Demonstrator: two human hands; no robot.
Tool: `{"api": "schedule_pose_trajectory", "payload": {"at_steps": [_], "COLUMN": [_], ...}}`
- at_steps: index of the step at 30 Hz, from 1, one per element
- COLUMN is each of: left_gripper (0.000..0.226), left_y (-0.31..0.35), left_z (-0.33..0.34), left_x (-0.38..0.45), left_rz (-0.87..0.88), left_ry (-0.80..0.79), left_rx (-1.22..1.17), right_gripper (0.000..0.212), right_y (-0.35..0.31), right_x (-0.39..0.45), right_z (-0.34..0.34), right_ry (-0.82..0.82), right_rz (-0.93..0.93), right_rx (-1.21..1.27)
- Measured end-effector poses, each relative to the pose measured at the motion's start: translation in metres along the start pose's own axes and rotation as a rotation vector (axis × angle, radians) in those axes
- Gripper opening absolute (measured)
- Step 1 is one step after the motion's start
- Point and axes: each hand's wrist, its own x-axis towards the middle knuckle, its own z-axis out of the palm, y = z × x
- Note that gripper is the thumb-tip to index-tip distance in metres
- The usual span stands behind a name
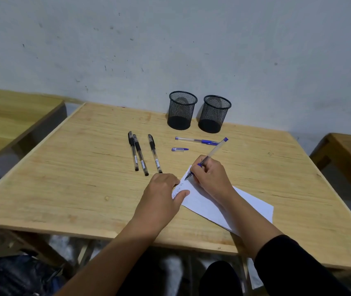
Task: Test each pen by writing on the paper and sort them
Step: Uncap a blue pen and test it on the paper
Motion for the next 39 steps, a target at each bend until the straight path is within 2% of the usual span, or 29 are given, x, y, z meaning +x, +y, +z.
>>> {"api": "schedule_pose_trajectory", "payload": {"at_steps": [13,24,33,36,39], "left_gripper": [0.036,0.038,0.038,0.038,0.033], "left_y": [-0.0002,-0.0017,-0.0002,-0.0005,0.0022], "left_z": [0.0007,0.0014,0.0006,-0.0001,-0.0033], "left_x": [0.0,0.0,-0.0004,0.0003,0.0088], "left_rz": [0.012,0.02,0.006,0.002,0.008], "left_ry": [-0.004,0.004,-0.009,-0.017,-0.029], "left_rx": [0.011,0.026,0.029,0.036,0.041], "right_gripper": [0.013,0.023,0.016,0.014,0.013], "right_y": [-0.002,-0.0073,-0.0085,-0.0079,-0.0075], "right_x": [-0.0024,-0.0039,-0.0053,-0.0044,0.0014], "right_z": [0.0013,0.0014,0.002,0.0012,-0.0029], "right_ry": [-0.014,0.025,0.055,0.054,0.16], "right_rz": [-0.054,-0.052,-0.056,-0.022,0.089], "right_rx": [-0.012,-0.021,-0.021,0.016,0.151]}}
